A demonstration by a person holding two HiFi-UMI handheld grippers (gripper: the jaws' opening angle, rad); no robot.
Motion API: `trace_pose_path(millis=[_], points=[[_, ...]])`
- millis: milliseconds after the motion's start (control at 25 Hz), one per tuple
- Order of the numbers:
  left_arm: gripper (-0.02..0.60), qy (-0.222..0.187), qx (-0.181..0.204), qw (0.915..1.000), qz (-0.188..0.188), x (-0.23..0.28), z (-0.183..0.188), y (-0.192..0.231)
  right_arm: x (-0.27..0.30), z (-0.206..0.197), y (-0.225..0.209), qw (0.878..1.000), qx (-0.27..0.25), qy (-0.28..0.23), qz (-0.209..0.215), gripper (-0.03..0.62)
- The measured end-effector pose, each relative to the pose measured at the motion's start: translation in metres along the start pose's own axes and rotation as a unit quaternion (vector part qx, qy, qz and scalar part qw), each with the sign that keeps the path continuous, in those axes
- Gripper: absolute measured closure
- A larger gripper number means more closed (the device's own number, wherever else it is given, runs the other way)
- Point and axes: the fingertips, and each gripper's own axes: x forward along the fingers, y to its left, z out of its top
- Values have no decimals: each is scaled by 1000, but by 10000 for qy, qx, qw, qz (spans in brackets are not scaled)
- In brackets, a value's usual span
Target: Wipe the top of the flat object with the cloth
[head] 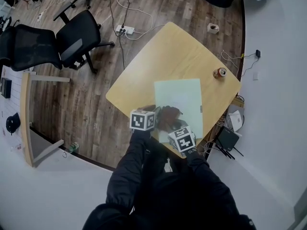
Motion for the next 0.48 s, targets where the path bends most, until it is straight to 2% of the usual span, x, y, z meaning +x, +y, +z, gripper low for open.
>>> trace_pose_path(millis=[480], points=[[459,-6,-53,10000,61,-2,0,1,-15,-47,27,9995,66,190,224,525]])
